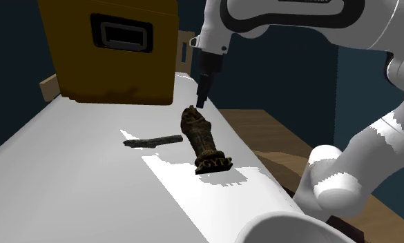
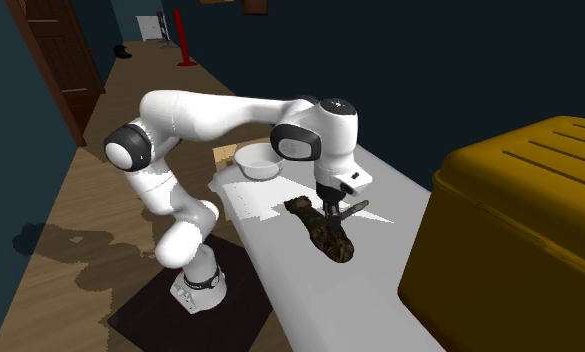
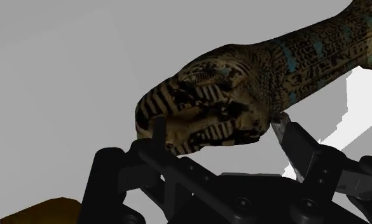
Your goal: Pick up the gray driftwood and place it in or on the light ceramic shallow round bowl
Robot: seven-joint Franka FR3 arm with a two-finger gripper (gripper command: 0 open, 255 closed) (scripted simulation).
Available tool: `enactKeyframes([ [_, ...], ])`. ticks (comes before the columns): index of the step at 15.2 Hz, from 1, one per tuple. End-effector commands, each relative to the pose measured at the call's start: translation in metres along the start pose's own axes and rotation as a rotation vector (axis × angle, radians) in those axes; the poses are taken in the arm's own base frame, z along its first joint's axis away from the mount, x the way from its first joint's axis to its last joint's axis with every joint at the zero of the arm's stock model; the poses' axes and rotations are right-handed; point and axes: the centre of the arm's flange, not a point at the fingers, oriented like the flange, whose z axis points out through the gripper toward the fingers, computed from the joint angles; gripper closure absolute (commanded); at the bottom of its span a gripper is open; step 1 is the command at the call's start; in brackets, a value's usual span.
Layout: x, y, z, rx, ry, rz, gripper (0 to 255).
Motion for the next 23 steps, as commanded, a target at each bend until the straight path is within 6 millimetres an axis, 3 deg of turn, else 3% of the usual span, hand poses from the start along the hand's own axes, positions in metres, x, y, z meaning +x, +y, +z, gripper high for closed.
enactKeyframes([
  [1, 0.023, -0.014, 0.010, 0.015, -0.013, -0.095, 0],
  [7, 0.083, -0.063, 0.036, 0.059, -0.054, -0.370, 0],
  [13, 0.125, -0.125, 0.061, 0.102, -0.094, -0.639, 0],
  [20, 0.121, -0.128, 0.098, 0.102, -0.094, -0.639, 0],
  [23, 0.120, -0.128, 0.101, 0.102, -0.094, -0.639, 0],
])
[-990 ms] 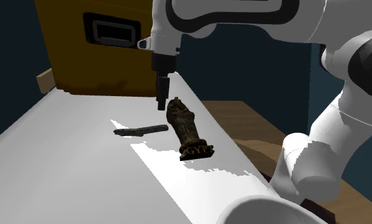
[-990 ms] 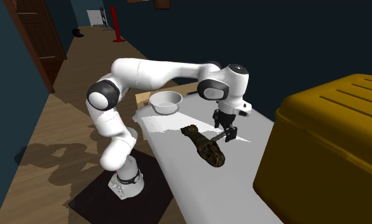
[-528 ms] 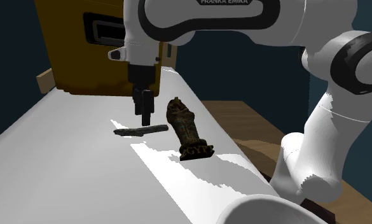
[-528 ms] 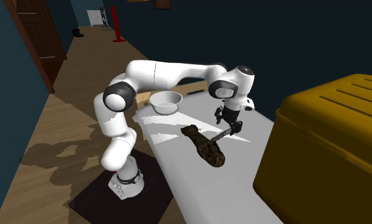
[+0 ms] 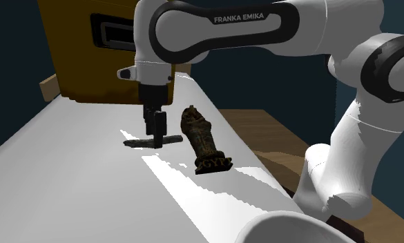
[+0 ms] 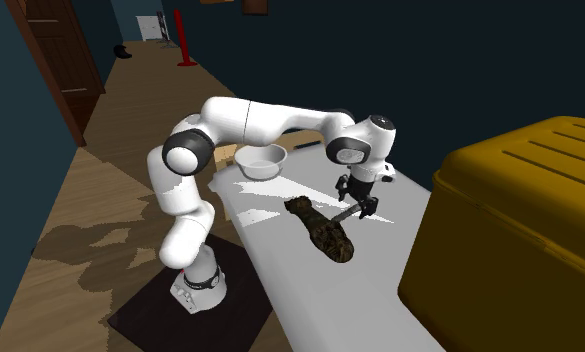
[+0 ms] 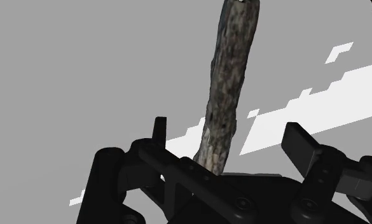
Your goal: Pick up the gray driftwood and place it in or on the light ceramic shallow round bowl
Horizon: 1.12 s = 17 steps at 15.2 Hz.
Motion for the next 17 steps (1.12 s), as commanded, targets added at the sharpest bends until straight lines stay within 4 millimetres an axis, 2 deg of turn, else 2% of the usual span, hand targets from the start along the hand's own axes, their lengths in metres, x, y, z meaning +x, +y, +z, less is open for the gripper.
enactKeyframes([
  [1, -0.0001, -0.0001, 0.0006, 0.000, 0.000, 0.000, 0],
  [6, -0.0001, -0.0001, 0.0006, 0.000, 0.000, 0.000, 0],
  [7, -0.0001, -0.0001, 0.0006, 0.000, 0.000, 0.000, 255],
  [16, -0.0001, -0.0001, 0.0006, 0.000, 0.000, 0.000, 255],
  [17, 0.0001, -0.0011, -0.0046, 0.000, 0.000, 0.000, 255],
])
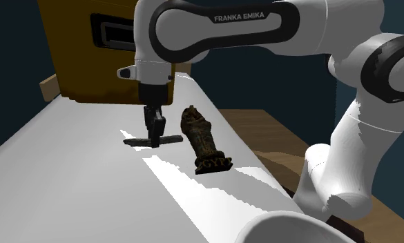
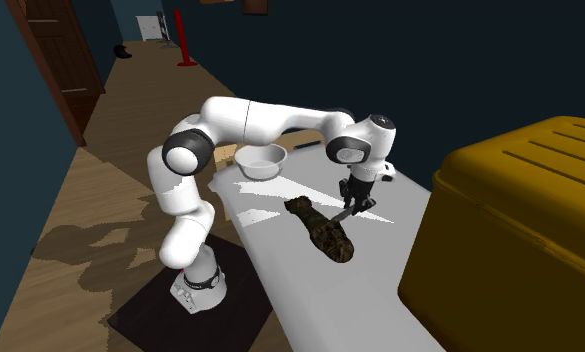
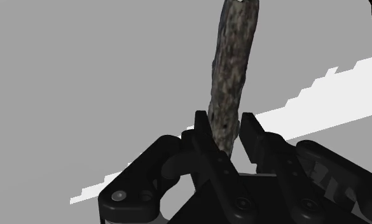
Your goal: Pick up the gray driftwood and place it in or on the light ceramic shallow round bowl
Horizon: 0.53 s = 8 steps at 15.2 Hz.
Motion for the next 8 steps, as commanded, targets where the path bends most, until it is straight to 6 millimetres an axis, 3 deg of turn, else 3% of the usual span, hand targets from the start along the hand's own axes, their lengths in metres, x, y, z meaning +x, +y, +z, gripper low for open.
enactKeyframes([
  [1, 0.000, -0.002, -0.008, 0.000, 0.000, 0.000, 255],
  [8, 0.002, -0.008, -0.044, 0.000, 0.000, 0.000, 255],
])
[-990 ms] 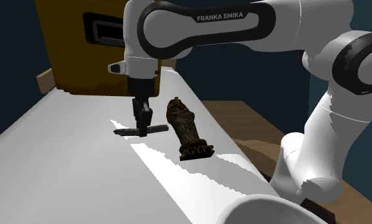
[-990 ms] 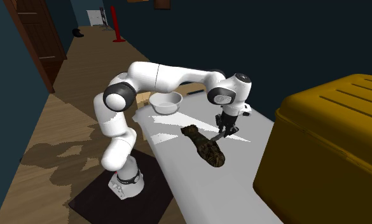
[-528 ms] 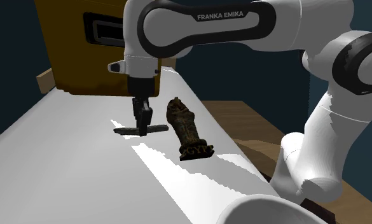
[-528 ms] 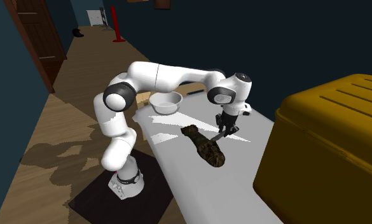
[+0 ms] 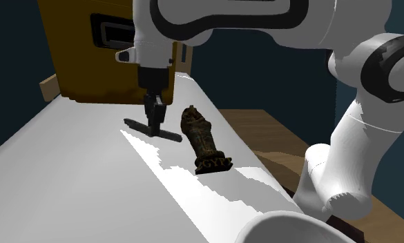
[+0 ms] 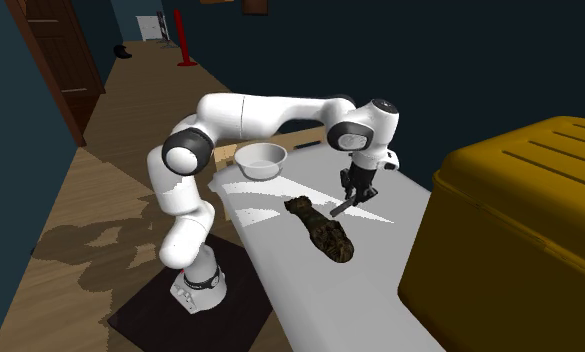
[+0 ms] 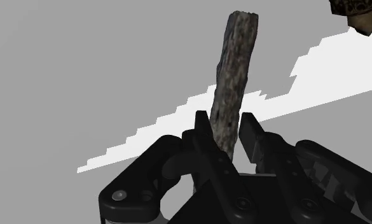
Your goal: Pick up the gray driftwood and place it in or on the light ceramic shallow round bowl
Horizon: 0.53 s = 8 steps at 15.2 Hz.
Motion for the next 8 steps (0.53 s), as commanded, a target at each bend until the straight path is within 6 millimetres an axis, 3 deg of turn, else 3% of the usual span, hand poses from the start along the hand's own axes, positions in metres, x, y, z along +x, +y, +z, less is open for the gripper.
enactKeyframes([
  [1, 0.001, -0.001, -0.011, 0.000, 0.000, 0.000, 255],
  [8, 0.002, -0.008, -0.047, 0.000, 0.000, 0.000, 255],
])
